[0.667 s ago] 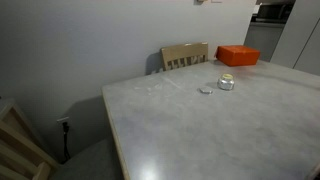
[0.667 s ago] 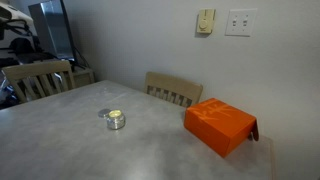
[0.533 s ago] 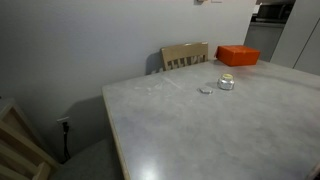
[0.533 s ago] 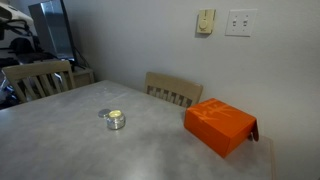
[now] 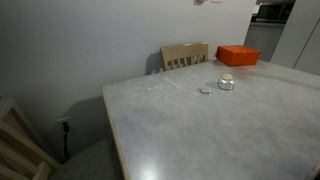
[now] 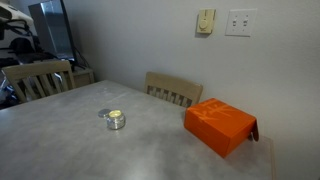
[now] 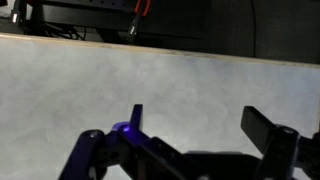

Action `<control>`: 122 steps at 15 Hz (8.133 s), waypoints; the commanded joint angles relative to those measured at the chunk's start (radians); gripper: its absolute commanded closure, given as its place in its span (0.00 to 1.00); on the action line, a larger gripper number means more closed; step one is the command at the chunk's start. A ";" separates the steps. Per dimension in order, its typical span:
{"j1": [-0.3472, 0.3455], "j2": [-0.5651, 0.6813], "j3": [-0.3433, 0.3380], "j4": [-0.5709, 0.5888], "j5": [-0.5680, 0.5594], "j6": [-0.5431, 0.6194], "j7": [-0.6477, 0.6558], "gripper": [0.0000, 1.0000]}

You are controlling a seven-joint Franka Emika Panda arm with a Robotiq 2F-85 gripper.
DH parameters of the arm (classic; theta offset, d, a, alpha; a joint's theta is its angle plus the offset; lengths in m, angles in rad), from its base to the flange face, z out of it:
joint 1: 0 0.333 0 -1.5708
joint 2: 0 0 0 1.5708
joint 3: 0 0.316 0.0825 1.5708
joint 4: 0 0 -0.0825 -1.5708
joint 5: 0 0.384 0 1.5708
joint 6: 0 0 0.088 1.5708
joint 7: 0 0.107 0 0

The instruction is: Pick the lid and put it on the bottle

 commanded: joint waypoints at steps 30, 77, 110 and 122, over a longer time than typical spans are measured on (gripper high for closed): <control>0.001 -0.054 0.043 -0.010 0.001 0.011 0.018 0.00; -0.025 0.729 -0.064 0.340 -0.111 0.534 0.380 0.00; 0.082 1.138 -0.123 0.847 -0.214 0.427 0.463 0.00; 0.058 1.162 -0.149 0.834 -0.137 0.457 0.493 0.00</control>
